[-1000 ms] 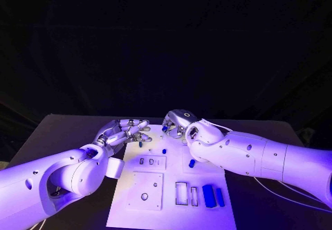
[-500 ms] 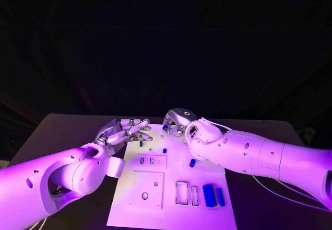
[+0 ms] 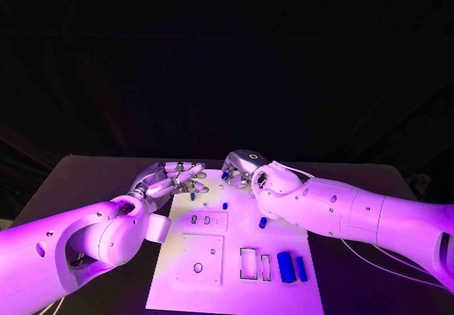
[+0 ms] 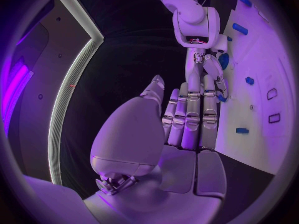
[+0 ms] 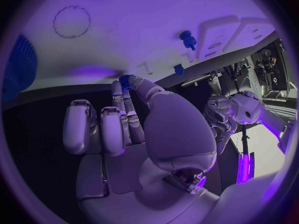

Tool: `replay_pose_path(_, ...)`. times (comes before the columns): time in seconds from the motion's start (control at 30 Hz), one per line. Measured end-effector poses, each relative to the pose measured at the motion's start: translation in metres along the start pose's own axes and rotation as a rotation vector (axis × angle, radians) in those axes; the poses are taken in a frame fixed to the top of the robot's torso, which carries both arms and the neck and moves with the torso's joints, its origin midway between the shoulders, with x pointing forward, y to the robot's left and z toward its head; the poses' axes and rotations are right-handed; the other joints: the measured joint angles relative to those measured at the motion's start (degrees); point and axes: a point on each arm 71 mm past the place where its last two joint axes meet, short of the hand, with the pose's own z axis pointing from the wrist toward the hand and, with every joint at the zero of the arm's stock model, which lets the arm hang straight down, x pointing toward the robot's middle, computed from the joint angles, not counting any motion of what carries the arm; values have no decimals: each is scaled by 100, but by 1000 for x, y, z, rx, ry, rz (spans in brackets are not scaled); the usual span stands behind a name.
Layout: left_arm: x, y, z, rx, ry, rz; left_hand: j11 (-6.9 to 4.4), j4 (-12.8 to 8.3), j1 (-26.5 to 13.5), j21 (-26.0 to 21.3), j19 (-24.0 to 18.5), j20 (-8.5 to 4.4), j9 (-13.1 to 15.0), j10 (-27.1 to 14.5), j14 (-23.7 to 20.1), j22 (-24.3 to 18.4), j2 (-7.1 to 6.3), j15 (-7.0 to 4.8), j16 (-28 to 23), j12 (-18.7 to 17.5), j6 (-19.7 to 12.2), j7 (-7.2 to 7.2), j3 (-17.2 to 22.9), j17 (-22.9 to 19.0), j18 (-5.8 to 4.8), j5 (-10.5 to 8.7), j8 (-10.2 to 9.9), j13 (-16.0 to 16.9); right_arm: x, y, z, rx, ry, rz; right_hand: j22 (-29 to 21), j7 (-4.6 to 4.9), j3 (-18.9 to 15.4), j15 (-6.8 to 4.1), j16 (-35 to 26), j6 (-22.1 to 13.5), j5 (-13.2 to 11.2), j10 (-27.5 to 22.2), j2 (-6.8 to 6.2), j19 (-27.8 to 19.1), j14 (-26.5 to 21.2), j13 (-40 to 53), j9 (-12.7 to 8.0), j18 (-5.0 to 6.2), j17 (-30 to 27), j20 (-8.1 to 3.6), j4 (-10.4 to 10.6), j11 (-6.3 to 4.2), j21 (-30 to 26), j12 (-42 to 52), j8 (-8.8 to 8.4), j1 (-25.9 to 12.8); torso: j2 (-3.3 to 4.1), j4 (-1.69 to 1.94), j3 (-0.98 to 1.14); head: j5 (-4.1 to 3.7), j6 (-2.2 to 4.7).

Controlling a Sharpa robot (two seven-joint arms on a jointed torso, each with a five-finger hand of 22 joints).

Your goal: Assemble the parts on the task board

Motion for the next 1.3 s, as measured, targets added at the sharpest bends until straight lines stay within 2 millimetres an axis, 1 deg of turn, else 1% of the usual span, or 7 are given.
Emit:
replay_pose_path(0.23,-1,0,0,-4,-2,1,21,-16,0,0,0,0,0,-21,0,0,0,0,0,0,0,0,-16,5,0,0,0,0,-1,-3,-1,4,3,2,-668,98,-280,121,-290,-699,-146,-646,-313,-427,3,-161,-132,66,-460,149,128,137,-512,-234,-160,-160,1,-5,-2,6,5)
replay_pose_path(0.47,-3,0,-1,-5,-5,3,21,-16,0,0,0,0,1,-21,0,0,0,0,0,0,0,0,-16,4,0,0,0,0,-11,-13,-18,-3,-12,24,-685,77,-461,121,-321,-620,-126,-671,-313,-459,3,-166,-109,90,-514,170,203,124,-576,-73,-100,-116,1,-12,-1,12,23)
replay_pose_path(0.83,-11,-2,-4,-8,-21,10,21,-3,0,0,0,0,1,-21,0,-7,0,0,22,-28,-22,21,-29,19,-1,0,-11,0,-62,-69,-68,86,-55,160,-22,-6,-746,-28,26,-523,190,824,-341,-57,2,395,-62,90,51,-22,336,-152,-128,1046,-47,-143,-28,-108,16,44,57)
replay_pose_path(0.9,-12,-2,-5,-8,-23,10,21,-8,-10,0,0,0,1,-21,-22,-7,10,22,22,-28,-22,21,-57,27,-1,0,-28,0,-66,-79,-74,110,-40,178,221,-56,-969,-94,115,-585,341,888,-434,87,0,901,-42,-4,171,-64,388,-203,38,1628,-41,-188,-36,-137,24,38,64)
replay_pose_path(0.97,-14,-2,-5,-7,-26,12,41,-8,-31,0,0,0,1,-41,-22,-12,31,22,22,-28,-22,21,-57,30,-1,0,-28,0,-67,-85,-79,126,-13,187,424,-87,-1324,-82,288,-707,423,498,-396,194,4,2742,50,-3,233,-119,512,-220,204,3482,136,-141,-40,-158,31,28,68)
replay_pose_path(1.1,-19,-2,-6,-7,-33,14,41,14,-31,0,0,0,1,-41,-22,-12,31,22,22,-33,-22,21,-79,38,-1,0,-28,0,-66,-90,-82,139,40,187,452,-38,-1572,-83,493,-841,488,589,-330,295,4,4692,141,-91,239,-24,712,-165,347,5370,323,-74,-49,-188,52,22,63)
replay_pose_path(1.3,-21,-2,-6,-7,-34,15,41,-1,-54,0,0,0,1,-41,-42,-20,7,42,22,-67,-42,41,-95,45,-1,0,-28,0,-62,-98,-80,171,92,178,452,12,-1745,-83,613,-1003,441,751,-325,341,4,5489,167,-91,239,-11,854,-135,377,6107,367,-69,-52,-202,59,11,37)
